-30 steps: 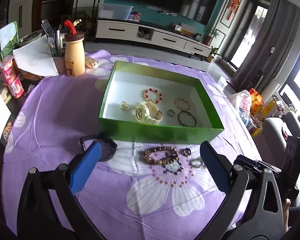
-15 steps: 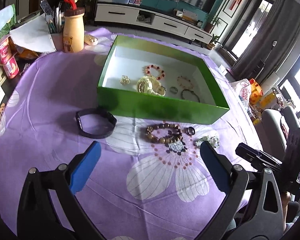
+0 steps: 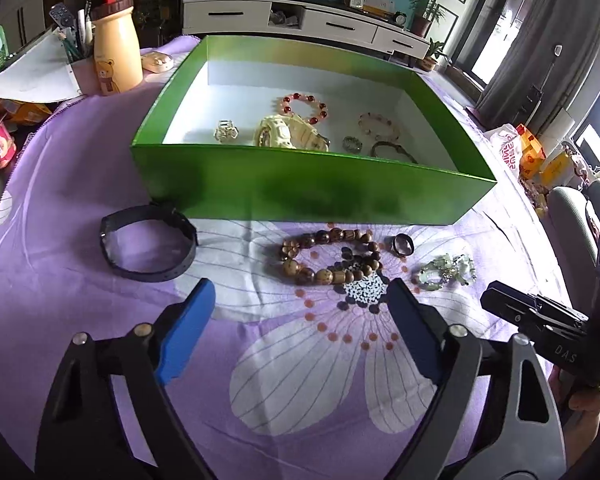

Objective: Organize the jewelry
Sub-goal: 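Move both open tools back over the remaining jewelry on the cloth, then grasp the brown bead bracelet with the left tool while the right tool grasps the green jade bracelet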

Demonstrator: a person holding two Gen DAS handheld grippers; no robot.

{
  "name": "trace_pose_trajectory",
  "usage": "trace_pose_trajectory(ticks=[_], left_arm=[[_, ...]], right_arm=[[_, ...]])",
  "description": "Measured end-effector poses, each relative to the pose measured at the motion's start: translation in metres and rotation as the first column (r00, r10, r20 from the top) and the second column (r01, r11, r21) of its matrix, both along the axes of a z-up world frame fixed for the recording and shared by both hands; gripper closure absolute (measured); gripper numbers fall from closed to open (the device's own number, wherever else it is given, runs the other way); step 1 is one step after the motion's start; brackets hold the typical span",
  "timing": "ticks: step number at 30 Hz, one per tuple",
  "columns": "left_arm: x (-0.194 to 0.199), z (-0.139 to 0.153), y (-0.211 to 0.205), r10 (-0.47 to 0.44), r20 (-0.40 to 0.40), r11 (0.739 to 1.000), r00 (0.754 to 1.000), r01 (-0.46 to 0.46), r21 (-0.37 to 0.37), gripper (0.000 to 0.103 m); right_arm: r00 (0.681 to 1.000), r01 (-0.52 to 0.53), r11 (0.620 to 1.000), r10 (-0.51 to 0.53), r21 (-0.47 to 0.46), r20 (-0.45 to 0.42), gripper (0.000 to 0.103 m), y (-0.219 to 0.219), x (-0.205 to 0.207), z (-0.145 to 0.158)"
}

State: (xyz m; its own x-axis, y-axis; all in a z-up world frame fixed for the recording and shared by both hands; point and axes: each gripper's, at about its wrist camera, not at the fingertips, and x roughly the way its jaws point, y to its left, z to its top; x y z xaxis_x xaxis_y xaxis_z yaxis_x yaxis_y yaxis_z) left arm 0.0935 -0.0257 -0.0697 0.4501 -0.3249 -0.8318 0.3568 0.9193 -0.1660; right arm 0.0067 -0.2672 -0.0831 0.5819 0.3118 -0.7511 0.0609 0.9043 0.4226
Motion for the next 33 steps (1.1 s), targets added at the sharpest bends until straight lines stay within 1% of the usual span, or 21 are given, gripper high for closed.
trace_pose_trajectory(ticks=[4,7,11,13,14,16,18,20,22,24,27,29,30,31,33], left_arm=[[0.009,-0.011,-0.008,-0.005,-0.018,1.0,1.0,0.006,0.017,0.025],[0.015,-0.017,-0.013,-0.006,-0.027,1.0,1.0,0.007,0.025,0.025],[0.023,-0.022,-0.021,-0.014,-0.034,0.999,0.999,0.015,0.04,0.028],[0.027,-0.024,-0.023,-0.016,-0.04,0.999,0.999,0.018,0.046,0.036],[0.028,-0.025,-0.023,-0.014,-0.044,0.999,0.999,0.016,0.049,0.037],[0.031,-0.027,-0.025,-0.013,-0.043,0.998,0.999,0.015,0.054,0.046],[0.032,-0.027,-0.026,-0.016,-0.033,0.997,0.999,0.018,0.068,0.052],[0.033,-0.027,-0.026,-0.02,-0.028,0.997,0.999,0.022,0.076,0.055],[0.033,-0.028,-0.029,-0.032,-0.015,0.994,0.999,0.033,0.102,0.06],[0.032,-0.029,-0.034,-0.053,0.001,0.989,0.999,0.053,0.136,0.061],[0.029,-0.03,-0.038,-0.077,0.024,0.983,0.997,0.071,0.172,0.063],[0.027,-0.03,-0.039,-0.095,0.036,0.98,0.995,0.087,0.181,0.065],[0.026,-0.03,-0.038,-0.1,0.035,0.98,0.994,0.093,0.179,0.069],[0.027,-0.029,-0.038,-0.104,0.032,0.979,0.994,0.097,0.177,0.08],[0.028,-0.027,-0.035,-0.102,0.022,0.982,0.995,0.097,0.165,0.09]], right_arm=[[1.0,0.009,1.0,-0.009,0.001,-0.016,0.07,0.0,0.008,-0.007],[1.0,0.012,1.0,-0.012,0.012,-0.008,0.07,-0.001,0.013,-0.008],[1.0,0.007,1.0,-0.007,0.001,0.0,0.07,0.001,0.02,-0.008],[1.0,0.01,1.0,-0.01,-0.009,0.002,0.07,0.003,0.024,-0.007],[1.0,0.012,1.0,-0.012,-0.012,0.002,0.07,0.003,0.025,-0.007],[1.0,0.017,1.0,-0.017,-0.023,0.001,0.071,0.004,0.028,-0.007],[1.0,0.022,0.999,-0.022,-0.043,-0.001,0.074,0.005,0.03,-0.006],[1.0,0.031,0.998,-0.031,-0.06,-0.004,0.078,0.005,0.031,-0.006],[0.999,0.038,0.996,-0.039,-0.075,-0.009,0.081,0.007,0.033,-0.006],[0.999,0.043,0.995,-0.044,-0.092,-0.011,0.084,0.008,0.034,-0.006],[0.999,0.045,0.99,-0.046,-0.136,-0.004,0.092,0.011,0.034,-0.007],[0.999,0.045,0.987,-0.045,-0.154,0.002,0.095,0.012,0.033,-0.007],[0.999,0.045,0.987,-0.045,-0.155,0.004,0.095,0.012,0.034,-0.007],[0.999,0.045,0.986,-0.045,-0.158,0.005,0.095,0.012,0.034,-0.007],[0.999,0.042,0.985,-0.042,-0.168,0.007,0.096,0.013,0.034,-0.007]])
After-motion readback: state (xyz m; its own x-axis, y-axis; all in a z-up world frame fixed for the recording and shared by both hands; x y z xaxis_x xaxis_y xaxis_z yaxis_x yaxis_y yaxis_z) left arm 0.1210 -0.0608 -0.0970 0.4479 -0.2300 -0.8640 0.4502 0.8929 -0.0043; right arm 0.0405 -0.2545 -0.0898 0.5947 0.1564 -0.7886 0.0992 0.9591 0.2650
